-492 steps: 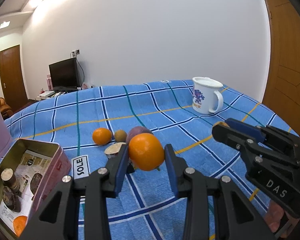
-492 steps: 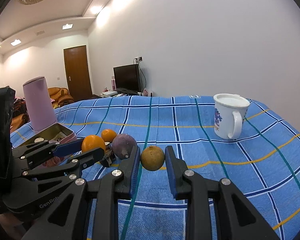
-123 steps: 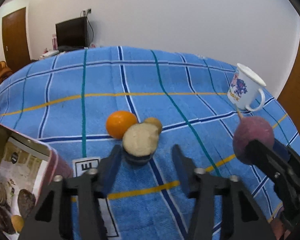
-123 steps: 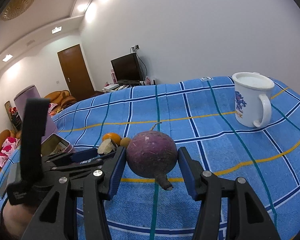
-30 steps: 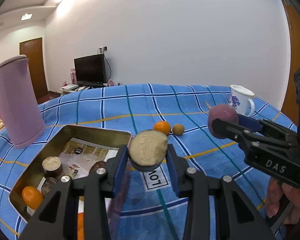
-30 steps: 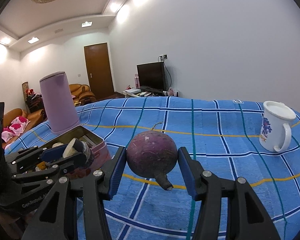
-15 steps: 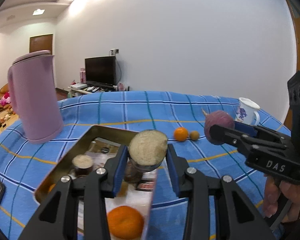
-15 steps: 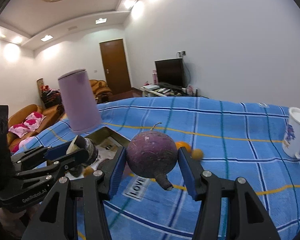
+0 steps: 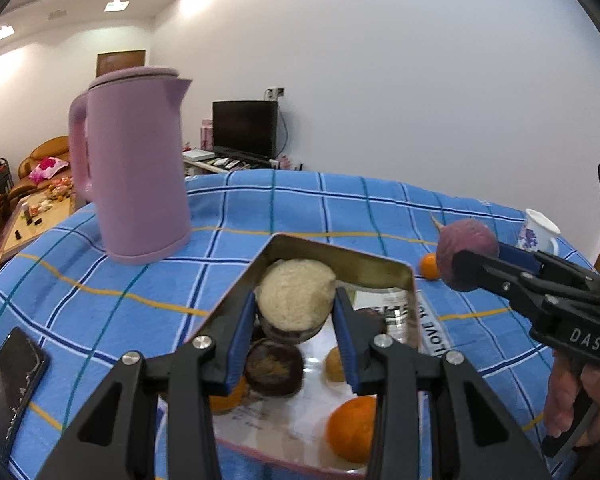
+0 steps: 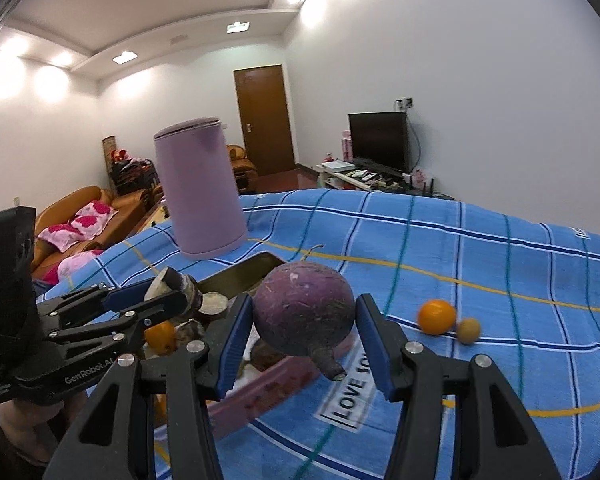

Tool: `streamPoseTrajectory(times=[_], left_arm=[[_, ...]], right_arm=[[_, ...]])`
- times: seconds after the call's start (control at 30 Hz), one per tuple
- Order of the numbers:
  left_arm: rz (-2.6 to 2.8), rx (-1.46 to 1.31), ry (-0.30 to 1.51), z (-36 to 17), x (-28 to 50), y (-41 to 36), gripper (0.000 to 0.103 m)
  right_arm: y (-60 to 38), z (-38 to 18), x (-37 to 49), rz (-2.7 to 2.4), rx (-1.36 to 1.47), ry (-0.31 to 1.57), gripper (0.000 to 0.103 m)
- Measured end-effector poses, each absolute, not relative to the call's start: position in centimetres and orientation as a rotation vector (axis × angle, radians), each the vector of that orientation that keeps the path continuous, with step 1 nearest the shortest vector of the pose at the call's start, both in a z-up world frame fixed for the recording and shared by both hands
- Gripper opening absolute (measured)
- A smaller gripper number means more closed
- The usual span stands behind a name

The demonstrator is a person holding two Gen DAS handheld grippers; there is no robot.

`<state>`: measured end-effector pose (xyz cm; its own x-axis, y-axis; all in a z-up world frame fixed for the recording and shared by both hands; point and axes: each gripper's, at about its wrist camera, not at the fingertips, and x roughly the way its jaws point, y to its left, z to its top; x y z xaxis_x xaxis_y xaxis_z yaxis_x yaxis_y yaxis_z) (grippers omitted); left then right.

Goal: Organize fruits
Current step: 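Carry the tuber piece and radish over the tin with both grippers, then open both grippers to drop the tuber piece and radish into the tin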

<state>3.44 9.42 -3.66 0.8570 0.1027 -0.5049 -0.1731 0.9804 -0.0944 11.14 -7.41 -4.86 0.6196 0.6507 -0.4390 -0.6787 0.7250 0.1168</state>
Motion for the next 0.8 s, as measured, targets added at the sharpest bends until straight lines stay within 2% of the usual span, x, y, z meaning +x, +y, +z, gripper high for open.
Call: streamPoseTrajectory(times=[0.8], left_arm=[[0.184, -0.167, 0.598, -5.4, 4.0, 11.9, 0.041]], right_arm=[[-1.4, -7.2, 10.4, 0.862, -0.184, 0.539, 0.055]])
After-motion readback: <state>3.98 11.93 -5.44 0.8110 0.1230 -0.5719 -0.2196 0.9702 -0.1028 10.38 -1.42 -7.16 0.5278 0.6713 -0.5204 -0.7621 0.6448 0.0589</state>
